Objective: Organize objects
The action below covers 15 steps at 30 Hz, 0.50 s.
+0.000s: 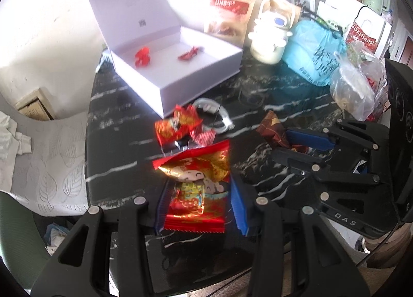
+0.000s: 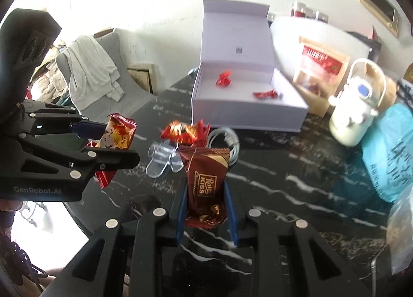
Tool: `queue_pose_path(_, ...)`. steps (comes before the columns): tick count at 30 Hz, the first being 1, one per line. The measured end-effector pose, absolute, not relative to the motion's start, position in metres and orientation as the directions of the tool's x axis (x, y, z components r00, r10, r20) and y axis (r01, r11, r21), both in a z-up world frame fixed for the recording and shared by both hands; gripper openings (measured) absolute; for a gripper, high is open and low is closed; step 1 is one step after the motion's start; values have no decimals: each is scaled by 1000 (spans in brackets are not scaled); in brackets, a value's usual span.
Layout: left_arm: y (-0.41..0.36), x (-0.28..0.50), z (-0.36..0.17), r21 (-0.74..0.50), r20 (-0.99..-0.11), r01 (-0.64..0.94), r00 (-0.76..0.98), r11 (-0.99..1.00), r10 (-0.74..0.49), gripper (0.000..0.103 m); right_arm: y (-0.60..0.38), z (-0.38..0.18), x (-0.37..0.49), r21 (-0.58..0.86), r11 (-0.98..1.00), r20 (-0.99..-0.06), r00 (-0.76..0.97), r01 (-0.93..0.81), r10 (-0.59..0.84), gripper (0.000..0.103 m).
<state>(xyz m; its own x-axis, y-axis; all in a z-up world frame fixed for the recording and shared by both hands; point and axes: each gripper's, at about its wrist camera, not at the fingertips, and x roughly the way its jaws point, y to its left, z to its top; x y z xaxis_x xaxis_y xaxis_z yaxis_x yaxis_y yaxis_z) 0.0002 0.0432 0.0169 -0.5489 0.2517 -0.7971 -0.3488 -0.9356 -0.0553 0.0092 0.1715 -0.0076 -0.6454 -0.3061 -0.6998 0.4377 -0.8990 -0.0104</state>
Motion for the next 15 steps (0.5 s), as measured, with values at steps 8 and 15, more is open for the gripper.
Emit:
queue_pose_path(8,53,1,45,-35,-761,-366,-594,-930,262,40,179,25,15,-29,-899,-659,-685,437,-312,26)
queue_pose_path(15,60,-4,51,-41,-756,-372,-595,-927,273,40,181,38,13,-40,-899,-648,-696,437,-309,26)
